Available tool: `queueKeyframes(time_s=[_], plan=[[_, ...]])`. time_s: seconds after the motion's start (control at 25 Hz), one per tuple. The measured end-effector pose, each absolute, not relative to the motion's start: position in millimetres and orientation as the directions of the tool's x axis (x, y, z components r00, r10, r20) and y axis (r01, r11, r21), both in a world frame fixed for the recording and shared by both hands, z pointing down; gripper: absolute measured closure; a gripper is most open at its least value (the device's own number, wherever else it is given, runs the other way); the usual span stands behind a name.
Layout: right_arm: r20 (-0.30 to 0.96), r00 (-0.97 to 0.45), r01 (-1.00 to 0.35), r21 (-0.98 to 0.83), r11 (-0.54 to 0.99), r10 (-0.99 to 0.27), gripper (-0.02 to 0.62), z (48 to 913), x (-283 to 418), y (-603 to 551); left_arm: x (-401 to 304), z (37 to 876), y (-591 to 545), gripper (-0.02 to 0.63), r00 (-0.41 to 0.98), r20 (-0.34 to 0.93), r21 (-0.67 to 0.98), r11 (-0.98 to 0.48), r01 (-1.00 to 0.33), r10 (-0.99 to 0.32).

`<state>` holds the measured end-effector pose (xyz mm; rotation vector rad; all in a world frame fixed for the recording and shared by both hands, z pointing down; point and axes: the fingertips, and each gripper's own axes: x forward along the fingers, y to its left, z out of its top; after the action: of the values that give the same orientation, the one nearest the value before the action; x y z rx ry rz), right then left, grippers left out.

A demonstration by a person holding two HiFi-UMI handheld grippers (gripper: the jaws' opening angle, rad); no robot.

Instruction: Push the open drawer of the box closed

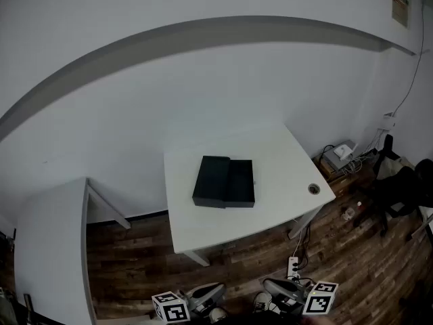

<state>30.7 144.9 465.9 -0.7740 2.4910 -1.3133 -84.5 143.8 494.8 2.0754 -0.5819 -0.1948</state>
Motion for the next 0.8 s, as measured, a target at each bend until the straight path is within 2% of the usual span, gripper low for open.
queueKeyframes(time_s=[0.8], plan=[[0.024,-0.827,-0.347,-0.808,0.477,-0.562,0.591,462.0,47.6,140.2,-69.5,498.5,140.5,0.604,0.879,0.086,0.836,-0.446,-0.32,-0.468]])
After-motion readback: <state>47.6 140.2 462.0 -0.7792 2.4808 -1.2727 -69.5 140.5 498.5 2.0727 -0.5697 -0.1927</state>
